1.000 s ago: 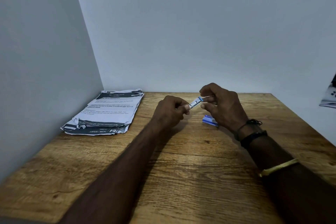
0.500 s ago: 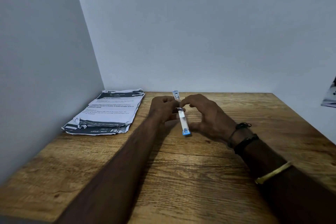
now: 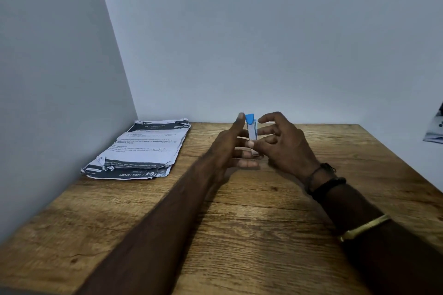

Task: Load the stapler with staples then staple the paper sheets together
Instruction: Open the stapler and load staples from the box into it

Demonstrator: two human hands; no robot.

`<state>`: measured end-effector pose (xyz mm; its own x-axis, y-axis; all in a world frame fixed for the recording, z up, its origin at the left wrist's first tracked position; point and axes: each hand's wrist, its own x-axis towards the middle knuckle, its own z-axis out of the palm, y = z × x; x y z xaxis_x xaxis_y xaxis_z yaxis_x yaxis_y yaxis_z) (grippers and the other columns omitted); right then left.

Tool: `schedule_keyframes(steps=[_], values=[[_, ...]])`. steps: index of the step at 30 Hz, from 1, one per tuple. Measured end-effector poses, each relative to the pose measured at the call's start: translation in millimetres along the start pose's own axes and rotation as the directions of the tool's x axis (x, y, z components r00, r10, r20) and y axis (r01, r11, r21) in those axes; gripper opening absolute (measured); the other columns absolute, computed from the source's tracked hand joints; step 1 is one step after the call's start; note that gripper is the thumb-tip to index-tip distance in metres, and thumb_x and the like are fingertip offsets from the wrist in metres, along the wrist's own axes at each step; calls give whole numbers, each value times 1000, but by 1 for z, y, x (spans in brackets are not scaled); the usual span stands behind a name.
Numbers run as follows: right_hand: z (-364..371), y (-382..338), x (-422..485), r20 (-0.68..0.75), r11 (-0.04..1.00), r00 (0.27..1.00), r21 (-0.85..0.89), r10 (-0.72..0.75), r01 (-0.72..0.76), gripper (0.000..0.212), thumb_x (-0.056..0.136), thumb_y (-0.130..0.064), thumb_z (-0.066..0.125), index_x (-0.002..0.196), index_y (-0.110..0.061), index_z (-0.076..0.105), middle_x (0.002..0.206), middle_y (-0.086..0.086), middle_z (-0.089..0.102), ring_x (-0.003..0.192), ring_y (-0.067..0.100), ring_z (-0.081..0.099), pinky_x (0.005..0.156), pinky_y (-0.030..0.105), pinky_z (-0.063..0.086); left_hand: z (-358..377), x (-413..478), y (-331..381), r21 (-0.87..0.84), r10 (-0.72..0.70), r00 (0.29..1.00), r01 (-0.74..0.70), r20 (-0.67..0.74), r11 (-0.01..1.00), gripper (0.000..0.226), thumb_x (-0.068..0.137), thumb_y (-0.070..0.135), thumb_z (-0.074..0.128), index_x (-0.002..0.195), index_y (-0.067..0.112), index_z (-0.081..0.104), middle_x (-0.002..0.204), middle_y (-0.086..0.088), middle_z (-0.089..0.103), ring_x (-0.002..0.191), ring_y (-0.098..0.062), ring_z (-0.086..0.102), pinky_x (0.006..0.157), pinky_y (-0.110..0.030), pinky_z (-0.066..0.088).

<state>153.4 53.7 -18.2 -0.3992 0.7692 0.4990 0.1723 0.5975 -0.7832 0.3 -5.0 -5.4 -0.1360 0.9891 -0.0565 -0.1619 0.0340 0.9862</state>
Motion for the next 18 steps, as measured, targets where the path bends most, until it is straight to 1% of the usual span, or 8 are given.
schedule_keyframes(steps=[1,2,5,7,10,15,17,18], values=[[-1,0,1,-2,999,1000,47,26,-26,52,77,-24,87,118,-29,56,103,-2,75,75,8,76,57,19,56,0,0,0,23,15,1000,-15,15,1000,68,89,66,57,113,4,70,91,-11,72,72,-21,74,66,-40,63],[-1,-1,2,-1,995,999,84,47,-46,56,75,-20,88,120,-29,55,100,-1,76,77,11,77,58,21,56,-1,1,-1,49,35,999,-36,13,998,66,88,63,61,114,2,68,91,-11,72,72,-21,74,66,-39,62],[1,-1,3,-7,986,997,147,82,-80,63,70,-9,89,121,-27,56,91,4,77,80,19,77,63,28,60,-3,2,-4,70,75,997,-73,-26,995,47,91,42,69,111,0,63,89,-13,71,73,-25,73,63,-36,62],[1,-1,3,-11,980,994,171,107,-104,65,68,-5,90,120,-24,56,89,8,77,81,25,76,65,34,63,-3,4,-6,75,88,996,-86,-21,993,37,93,38,68,107,4,64,87,-14,70,74,-26,71,63,-35,63],[0,-2,2,-2,975,992,184,129,-127,66,67,-2,90,120,-22,55,90,11,76,82,28,76,68,41,64,-4,6,-8,96,108,994,-107,0,990,27,95,36,66,100,9,64,76,-6,69,61,-16,70,61,-33,62],[1,-3,0,10,974,990,177,142,-142,64,68,-1,89,118,-22,55,88,9,75,77,24,74,65,35,61,-3,9,-11,121,126,992,-123,-17,985,22,97,32,64,98,11,61,77,-9,62,61,-16,62,56,-30,60],[1,-4,0,7,976,990,167,141,-140,64,69,-3,89,119,-23,55,89,9,76,79,25,75,66,35,62,-4,9,-11,125,131,991,-130,-5,984,23,97,34,64,98,11,62,78,-8,65,62,-15,65,62,-34,63],[0,-4,0,-2,979,990,152,138,-136,64,69,-4,89,120,-24,55,90,8,76,81,24,75,68,35,63,-4,10,-11,115,131,991,-131,8,985,24,96,35,64,98,11,63,79,-7,67,65,-15,68,68,-37,64]])
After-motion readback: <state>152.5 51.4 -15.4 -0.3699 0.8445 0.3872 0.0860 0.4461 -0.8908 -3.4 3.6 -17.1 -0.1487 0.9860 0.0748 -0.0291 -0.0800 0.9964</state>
